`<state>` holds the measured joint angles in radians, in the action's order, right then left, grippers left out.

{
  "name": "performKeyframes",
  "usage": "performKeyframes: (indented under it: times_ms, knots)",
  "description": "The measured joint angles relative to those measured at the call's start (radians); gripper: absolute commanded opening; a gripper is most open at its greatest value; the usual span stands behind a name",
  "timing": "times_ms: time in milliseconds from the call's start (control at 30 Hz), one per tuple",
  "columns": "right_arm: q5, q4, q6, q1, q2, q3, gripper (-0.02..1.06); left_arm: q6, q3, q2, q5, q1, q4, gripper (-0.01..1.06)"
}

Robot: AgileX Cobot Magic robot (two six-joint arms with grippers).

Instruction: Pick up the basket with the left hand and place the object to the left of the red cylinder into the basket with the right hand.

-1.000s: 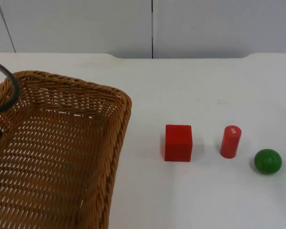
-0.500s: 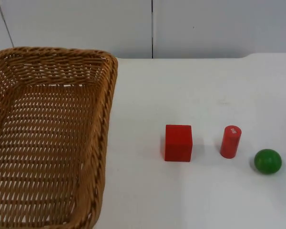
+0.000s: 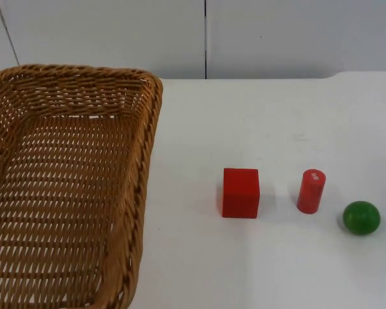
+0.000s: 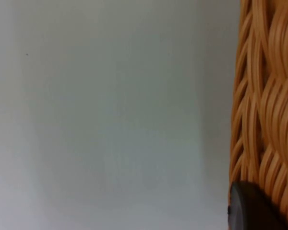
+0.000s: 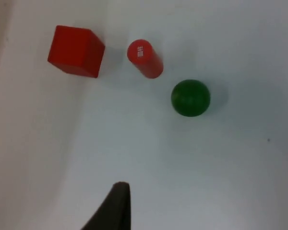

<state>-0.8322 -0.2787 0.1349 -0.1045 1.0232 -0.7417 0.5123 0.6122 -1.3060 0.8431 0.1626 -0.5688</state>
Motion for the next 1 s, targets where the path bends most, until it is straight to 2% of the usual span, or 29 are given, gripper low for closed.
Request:
performKeyframes:
  times_ms: [67,100,167,267,300,433,467,567,733,1000]
  knots:
    - [-0.016,0.000,0.000,-0.057,0.059,-0.033,1.01,0.000,0.000,0.000,0.000,0.000,0.000,0.00]
    - [-0.016,0.000,0.000,-0.057,0.059,-0.033,1.00,0.000,0.000,0.000,0.000,0.000,0.000,0.00]
    - [-0.003,0.000,-0.011,-0.143,0.121,-0.064,1.00,0.000,0.000,0.000,0.000,0.000,0.000,0.00]
    - [0.042,0.065,-0.109,-0.297,0.222,-0.123,1.00,0.000,0.000,0.000,0.000,0.000,0.000,0.00]
    - [0.042,0.065,-0.109,-0.297,0.222,-0.123,1.00,0.000,0.000,0.000,0.000,0.000,0.000,0.00]
    - [0.081,0.296,-0.371,-0.490,0.397,-0.257,1.00,0.000,0.000,0.000,0.000,0.000,0.000,0.00]
    - [0.081,0.296,-0.371,-0.490,0.397,-0.257,1.00,0.000,0.000,0.000,0.000,0.000,0.000,0.00]
    - [0.129,0.433,-0.549,-0.586,0.570,-0.391,1.00,0.000,0.000,0.000,0.000,0.000,0.000,0.00]
    - [0.144,0.507,-0.661,-0.623,0.763,-0.543,1.00,0.000,0.000,0.000,0.002,0.000,0.000,0.00]
    - [0.184,0.534,-0.769,-0.623,0.992,-0.662,1.00,0.000,0.000,0.000,0.002,0.000,0.000,0.00]
